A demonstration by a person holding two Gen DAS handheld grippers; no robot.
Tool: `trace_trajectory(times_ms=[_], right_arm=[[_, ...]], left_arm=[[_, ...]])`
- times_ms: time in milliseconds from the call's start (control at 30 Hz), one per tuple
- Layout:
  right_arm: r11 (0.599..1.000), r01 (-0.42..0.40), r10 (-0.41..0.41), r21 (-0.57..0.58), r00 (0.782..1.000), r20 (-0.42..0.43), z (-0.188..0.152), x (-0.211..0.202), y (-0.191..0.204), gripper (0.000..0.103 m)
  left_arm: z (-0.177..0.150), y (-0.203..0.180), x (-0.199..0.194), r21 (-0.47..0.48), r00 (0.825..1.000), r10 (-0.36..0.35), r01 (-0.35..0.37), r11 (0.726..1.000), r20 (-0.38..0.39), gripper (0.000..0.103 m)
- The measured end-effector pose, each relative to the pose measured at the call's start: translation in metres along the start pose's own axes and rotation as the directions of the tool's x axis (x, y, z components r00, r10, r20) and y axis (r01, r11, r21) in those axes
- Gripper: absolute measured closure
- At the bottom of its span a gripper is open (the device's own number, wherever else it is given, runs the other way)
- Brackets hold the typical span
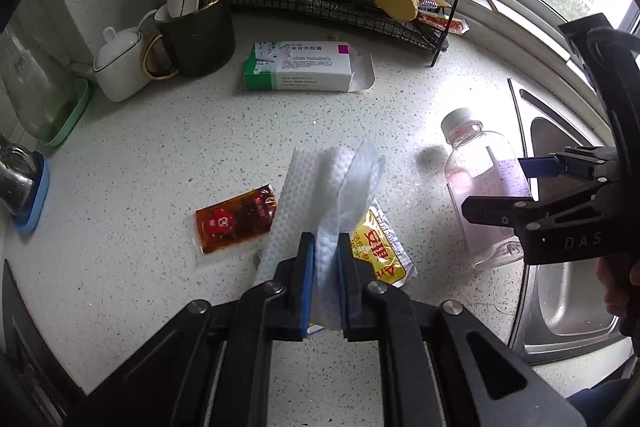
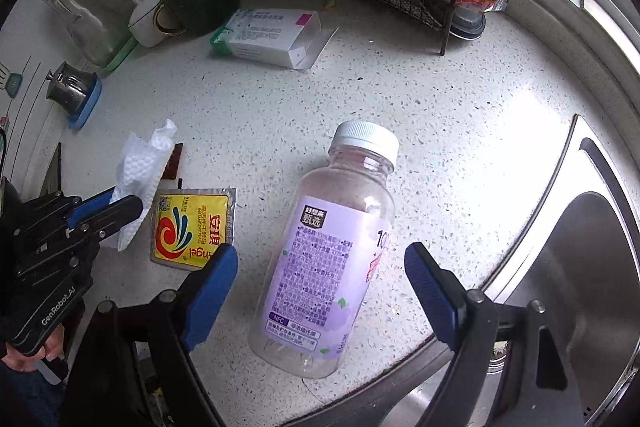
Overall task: Collect trash
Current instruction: 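Lift the wipe and bottle off the counter with both tools, then carry the wipe and bottle down toward the red bin with both tools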
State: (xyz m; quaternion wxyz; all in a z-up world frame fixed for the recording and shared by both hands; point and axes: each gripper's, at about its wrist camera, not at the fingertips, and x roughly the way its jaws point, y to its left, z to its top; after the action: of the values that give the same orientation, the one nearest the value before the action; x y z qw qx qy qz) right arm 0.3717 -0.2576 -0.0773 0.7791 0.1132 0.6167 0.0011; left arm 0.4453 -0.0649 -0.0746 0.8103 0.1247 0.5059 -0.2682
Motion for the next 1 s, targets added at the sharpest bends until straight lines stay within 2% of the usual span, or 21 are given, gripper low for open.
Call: trace_trajectory(times_ms=[133, 200, 233, 267, 467, 567, 733, 1000], right_arm=[[1.0, -0.011, 0.011, 0.024, 1.0, -0.011, 0.002, 0.015, 0.0, 0.019], [1.0, -0.001, 0.001, 0.014, 1.0, -0.013, 0.002, 0.019, 0.003, 0.027], [1.0, 0.005, -0.004, 0.004, 1.0, -0.017, 0.002, 0.02, 0.005, 0.039], [1.0, 0.001, -0.001, -0.005, 1.0, -0.019, 0.001, 0.02, 0.007, 0.044], [0.996, 0.0, 0.001, -0.084, 1.0, 0.013, -0.01, 0.013, 0.025, 0.053], [0.994, -0.012, 0.018, -0.11, 0.999, 0.05, -0.022, -0.001, 0.033, 0.053], [0.983, -0.035, 0.053, -0.18, 0.994, 0.091, -0.047, -0.027, 0.054, 0.054], [0.954, -0.076, 0.116, -0.29, 0.985, 0.125, -0.11, -0.062, 0.099, 0.054]], left_arm=[[-0.008, 0.0, -0.002, -0.004, 1.0, 0.011, -0.011, 1.0, 0.006, 0.094], [-0.012, 0.002, -0.002, -0.014, 1.0, 0.016, -0.016, 1.0, 0.0, 0.094], [-0.013, 0.002, -0.001, -0.018, 1.0, 0.016, -0.016, 1.0, -0.004, 0.094], [-0.015, 0.003, -0.002, -0.023, 1.0, 0.018, -0.018, 1.0, -0.004, 0.094], [-0.03, 0.005, -0.015, -0.048, 1.0, 0.022, -0.022, 0.999, -0.002, 0.094], [-0.044, 0.005, -0.028, -0.061, 1.0, 0.021, -0.021, 0.998, -0.003, 0.094], [-0.087, 0.003, -0.058, -0.094, 1.0, 0.013, -0.015, 0.995, -0.021, 0.094], [-0.178, -0.003, -0.121, -0.171, 0.999, 0.041, -0.041, 0.984, -0.005, 0.094]])
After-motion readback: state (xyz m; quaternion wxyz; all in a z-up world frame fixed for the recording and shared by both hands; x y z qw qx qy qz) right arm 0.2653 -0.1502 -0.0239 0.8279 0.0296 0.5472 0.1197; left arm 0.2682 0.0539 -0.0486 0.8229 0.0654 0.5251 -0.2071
